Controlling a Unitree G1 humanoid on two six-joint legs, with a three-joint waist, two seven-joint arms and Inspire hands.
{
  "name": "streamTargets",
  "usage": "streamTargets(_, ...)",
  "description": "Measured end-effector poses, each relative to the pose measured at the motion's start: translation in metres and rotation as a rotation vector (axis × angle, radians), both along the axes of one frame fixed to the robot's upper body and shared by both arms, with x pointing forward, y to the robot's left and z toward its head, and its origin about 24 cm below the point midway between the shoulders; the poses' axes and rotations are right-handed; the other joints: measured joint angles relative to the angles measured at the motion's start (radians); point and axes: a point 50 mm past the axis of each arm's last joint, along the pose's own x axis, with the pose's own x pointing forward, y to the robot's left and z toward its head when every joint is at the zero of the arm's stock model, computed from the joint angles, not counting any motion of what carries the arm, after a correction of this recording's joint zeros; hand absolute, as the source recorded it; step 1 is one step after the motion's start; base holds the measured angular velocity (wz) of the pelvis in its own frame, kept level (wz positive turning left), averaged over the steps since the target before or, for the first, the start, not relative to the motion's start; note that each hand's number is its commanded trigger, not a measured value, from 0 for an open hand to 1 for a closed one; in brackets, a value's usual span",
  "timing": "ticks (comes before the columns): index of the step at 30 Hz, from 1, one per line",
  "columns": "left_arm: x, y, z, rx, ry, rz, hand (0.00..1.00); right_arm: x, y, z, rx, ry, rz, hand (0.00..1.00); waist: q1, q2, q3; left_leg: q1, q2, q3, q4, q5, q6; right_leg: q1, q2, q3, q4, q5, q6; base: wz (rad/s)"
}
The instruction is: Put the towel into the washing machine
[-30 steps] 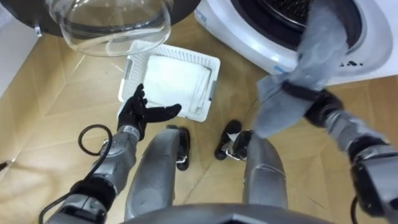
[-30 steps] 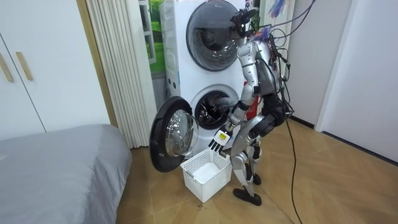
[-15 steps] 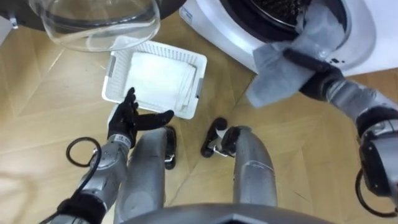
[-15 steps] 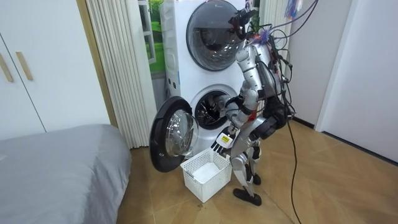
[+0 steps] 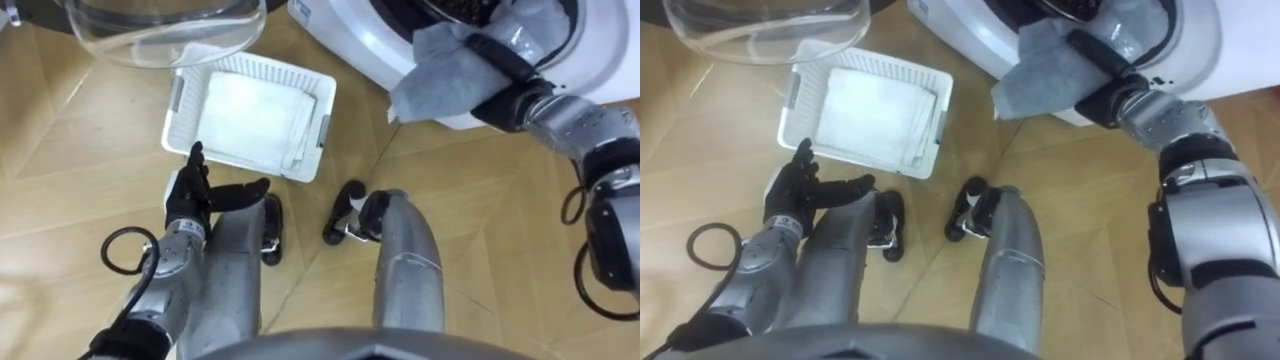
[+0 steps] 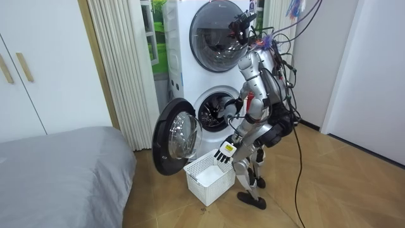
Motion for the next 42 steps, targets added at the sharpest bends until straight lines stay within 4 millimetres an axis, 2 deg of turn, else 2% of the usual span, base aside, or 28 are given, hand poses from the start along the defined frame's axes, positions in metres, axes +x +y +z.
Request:
streamTargets(1, 0.003, 0.000, 0.001, 0.004, -0.003, -0.007, 0.00, 0.000, -0.002, 0.002, 0.008, -0.016, -0.009, 0.00, 0.007, 0.000, 0.0001, 0.000, 0.000, 0.000, 0.001, 0.000, 0.000, -0.001, 0.000, 0.003, 0.002, 0.000, 0.000, 0.00)
streamTargets(5, 0.008, -0.003, 0.004, 0.010, -0.012, -0.042, 0.00, 0.003, -0.010, 0.012, 0.063, -0.067, -0.057, 0.00, 0.038, 0.004, 0.0000, -0.001, 0.001, 0.004, -0.002, -0.001, -0.001, -0.006, 0.000, 0.002, 0.007, -0.001, -0.001, 0.00)
streamTargets(9, 0.006, -0.007, 0.002, 0.012, -0.002, -0.061, 0.00, 0.007, -0.011, 0.019, 0.111, -0.108, -0.093, 0.00, 0.045, 0.014, -0.0002, -0.002, 0.000, 0.009, 0.005, -0.002, -0.002, -0.011, -0.008, 0.002, 0.022, -0.006, -0.005, 0.04)
streamTargets(14, 0.003, -0.015, 0.000, -0.008, 0.009, -0.050, 0.00, 0.012, -0.013, 0.028, 0.128, -0.127, -0.132, 0.00, 0.043, 0.021, -0.0012, -0.005, -0.001, 0.020, 0.009, -0.003, -0.001, -0.018, -0.026, 0.005, 0.035, -0.019, -0.004, 0.03)
streamTargets(21, 0.004, -0.018, -0.001, -0.008, 0.020, -0.048, 0.00, 0.016, -0.017, 0.033, 0.104, -0.146, -0.178, 0.00, 0.041, 0.024, -0.0023, -0.008, -0.001, 0.020, 0.010, -0.003, -0.002, -0.021, -0.029, 0.002, 0.039, -0.021, -0.009, 0.02)
streamTargets(29, 0.004, -0.019, -0.001, -0.009, 0.024, -0.054, 0.00, 0.022, -0.025, 0.048, 0.143, -0.240, -0.270, 0.00, 0.037, 0.030, -0.0018, -0.008, 0.000, 0.020, 0.006, -0.003, -0.002, -0.020, -0.023, 0.001, 0.038, -0.022, -0.009, 0.00)
streamTargets(42, 0.008, -0.025, 0.000, -0.028, 0.021, -0.116, 0.00, 0.023, -0.027, 0.049, 0.142, -0.261, -0.290, 0.00, 0.046, 0.043, -0.0012, -0.004, 0.005, 0.020, -0.004, -0.002, -0.003, -0.013, -0.014, -0.001, 0.022, -0.020, -0.008, 0.00)
